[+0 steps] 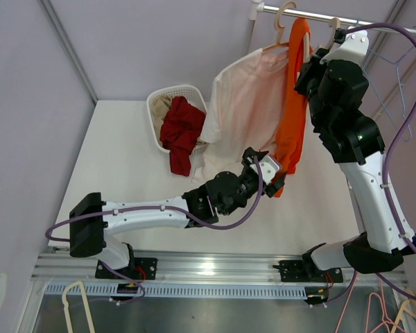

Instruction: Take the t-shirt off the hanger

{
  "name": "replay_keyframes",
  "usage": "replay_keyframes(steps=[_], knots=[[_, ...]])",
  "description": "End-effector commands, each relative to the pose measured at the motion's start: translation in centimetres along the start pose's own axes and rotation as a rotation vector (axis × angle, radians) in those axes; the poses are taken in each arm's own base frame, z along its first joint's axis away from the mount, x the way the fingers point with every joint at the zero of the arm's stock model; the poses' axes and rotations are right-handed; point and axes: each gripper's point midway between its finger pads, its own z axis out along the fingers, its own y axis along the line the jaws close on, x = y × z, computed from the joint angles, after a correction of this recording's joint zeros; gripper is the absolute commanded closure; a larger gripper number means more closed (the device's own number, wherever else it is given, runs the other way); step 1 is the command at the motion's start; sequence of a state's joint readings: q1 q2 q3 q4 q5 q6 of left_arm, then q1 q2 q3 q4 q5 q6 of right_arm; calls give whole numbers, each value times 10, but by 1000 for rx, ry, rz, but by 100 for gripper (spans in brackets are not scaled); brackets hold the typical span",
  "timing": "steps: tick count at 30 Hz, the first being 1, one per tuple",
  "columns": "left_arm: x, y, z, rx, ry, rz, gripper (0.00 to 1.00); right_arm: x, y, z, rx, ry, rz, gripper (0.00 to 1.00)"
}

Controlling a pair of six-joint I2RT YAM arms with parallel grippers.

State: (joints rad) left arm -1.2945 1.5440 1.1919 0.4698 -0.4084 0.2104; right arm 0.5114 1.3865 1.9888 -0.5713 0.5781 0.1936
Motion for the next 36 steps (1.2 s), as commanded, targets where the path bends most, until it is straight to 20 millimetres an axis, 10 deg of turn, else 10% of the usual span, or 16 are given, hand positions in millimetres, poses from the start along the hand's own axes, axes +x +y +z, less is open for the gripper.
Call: replay_keyframes(steps=[1,9,10,25,36], knots=[[-39,16,4,-59,-94,-42,26,-31,7,-10,-39,-91,94,100],[-59,16,-4,-31,-128,-90,76,-24,10,-4,-35,-76,87,100],[-57,14,-5,-19,-117,-89,98,-23,10,-2,-30,-76,81,100],[-54,-43,-84,103,-194,-125,99,-33,0,27,83,-114,-19,100],[-6,-78,-123,195,-105,-199,99,-32,-8,48,101,-106,-21,100]])
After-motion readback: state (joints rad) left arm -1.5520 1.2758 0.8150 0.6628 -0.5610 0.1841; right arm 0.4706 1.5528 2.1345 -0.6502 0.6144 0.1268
